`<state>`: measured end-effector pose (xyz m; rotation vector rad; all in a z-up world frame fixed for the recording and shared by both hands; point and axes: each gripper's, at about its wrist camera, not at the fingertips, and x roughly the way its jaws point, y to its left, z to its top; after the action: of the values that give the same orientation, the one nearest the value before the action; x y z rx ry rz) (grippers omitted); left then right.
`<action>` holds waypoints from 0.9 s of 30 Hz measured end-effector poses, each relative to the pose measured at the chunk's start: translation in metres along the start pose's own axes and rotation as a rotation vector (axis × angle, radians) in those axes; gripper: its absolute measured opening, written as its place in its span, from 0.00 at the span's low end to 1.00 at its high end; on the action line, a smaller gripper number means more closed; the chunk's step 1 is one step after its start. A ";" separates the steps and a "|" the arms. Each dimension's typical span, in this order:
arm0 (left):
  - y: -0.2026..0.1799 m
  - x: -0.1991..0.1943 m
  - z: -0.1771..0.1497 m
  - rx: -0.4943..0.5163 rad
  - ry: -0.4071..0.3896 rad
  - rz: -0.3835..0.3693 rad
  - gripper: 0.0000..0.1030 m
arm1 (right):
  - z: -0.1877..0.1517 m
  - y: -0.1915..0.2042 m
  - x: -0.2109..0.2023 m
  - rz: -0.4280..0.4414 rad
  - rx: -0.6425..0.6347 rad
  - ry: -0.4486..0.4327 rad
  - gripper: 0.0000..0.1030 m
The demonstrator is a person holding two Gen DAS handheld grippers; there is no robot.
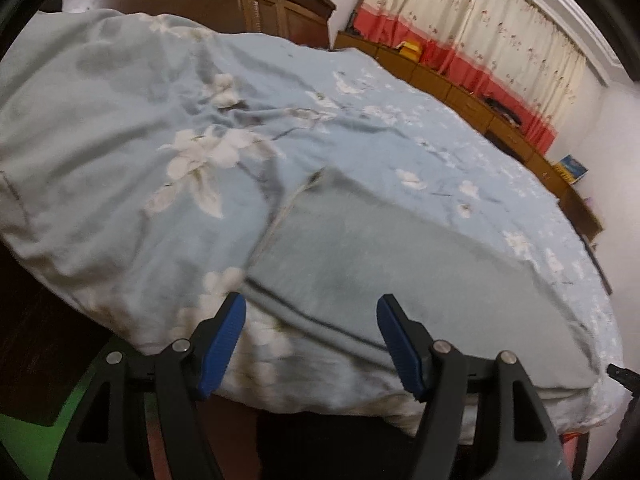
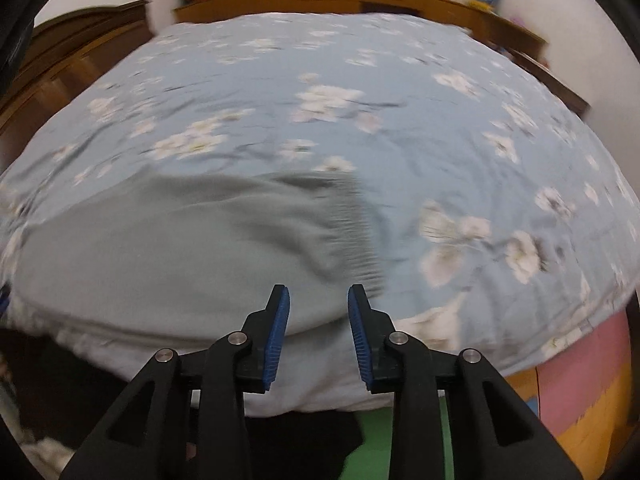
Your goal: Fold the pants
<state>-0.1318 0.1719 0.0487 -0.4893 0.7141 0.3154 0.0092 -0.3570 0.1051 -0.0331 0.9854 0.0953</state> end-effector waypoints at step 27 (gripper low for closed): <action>-0.093 0.013 -0.029 0.298 0.153 -0.142 0.50 | -0.037 0.165 0.048 0.131 -0.384 -0.040 0.37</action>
<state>-0.0982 0.0793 0.0506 -0.2796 0.8547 0.0361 -0.0106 -0.1924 0.0473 -0.3173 0.9172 0.4030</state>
